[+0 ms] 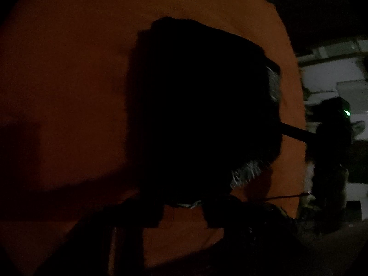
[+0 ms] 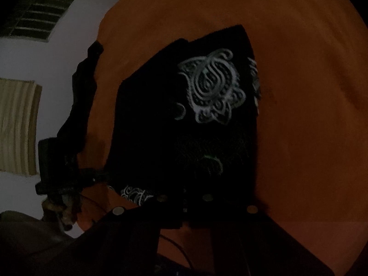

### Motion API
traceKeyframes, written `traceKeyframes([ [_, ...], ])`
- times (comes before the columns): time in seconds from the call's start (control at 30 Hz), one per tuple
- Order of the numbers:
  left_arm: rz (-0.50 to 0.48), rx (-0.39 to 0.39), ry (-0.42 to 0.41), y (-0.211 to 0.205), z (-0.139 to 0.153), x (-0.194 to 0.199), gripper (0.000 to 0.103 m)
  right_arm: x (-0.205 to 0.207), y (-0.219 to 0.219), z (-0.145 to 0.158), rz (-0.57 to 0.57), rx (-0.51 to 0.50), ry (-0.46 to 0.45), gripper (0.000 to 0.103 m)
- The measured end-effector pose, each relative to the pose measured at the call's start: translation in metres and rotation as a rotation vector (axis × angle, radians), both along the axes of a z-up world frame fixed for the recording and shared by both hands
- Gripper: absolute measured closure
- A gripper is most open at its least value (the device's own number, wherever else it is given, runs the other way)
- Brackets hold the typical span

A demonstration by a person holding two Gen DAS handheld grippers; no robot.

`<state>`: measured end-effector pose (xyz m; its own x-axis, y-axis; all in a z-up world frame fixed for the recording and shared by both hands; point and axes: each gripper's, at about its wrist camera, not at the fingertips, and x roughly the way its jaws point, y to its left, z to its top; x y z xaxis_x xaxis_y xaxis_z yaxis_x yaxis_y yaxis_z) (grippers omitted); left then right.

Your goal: Fold clothes

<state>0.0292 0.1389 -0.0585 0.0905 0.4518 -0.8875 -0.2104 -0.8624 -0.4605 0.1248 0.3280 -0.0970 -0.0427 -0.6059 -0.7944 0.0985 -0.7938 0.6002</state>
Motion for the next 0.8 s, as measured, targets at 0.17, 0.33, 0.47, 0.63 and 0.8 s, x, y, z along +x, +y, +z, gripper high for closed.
traceKeyframes([
  [0.17,0.041,0.061,-0.012,-0.001,-0.010,-0.015,0.058,-0.013,-0.003,0.002,0.005,-0.011,0.011,0.101],
  [0.33,-0.038,0.061,0.043,0.005,-0.003,-0.005,0.098,-0.023,-0.011,0.001,0.031,-0.009,0.016,0.100],
  [0.47,0.002,0.007,0.016,0.001,-0.007,-0.014,0.077,-0.033,-0.016,0.005,0.030,0.001,0.036,0.100],
  [0.63,0.067,0.020,-0.002,-0.008,-0.016,-0.034,0.061,-0.040,-0.020,0.006,0.022,0.001,0.039,0.100],
  [0.8,-0.001,0.074,0.012,0.007,-0.011,-0.032,0.098,-0.043,-0.022,0.004,0.025,0.001,0.029,0.100],
])
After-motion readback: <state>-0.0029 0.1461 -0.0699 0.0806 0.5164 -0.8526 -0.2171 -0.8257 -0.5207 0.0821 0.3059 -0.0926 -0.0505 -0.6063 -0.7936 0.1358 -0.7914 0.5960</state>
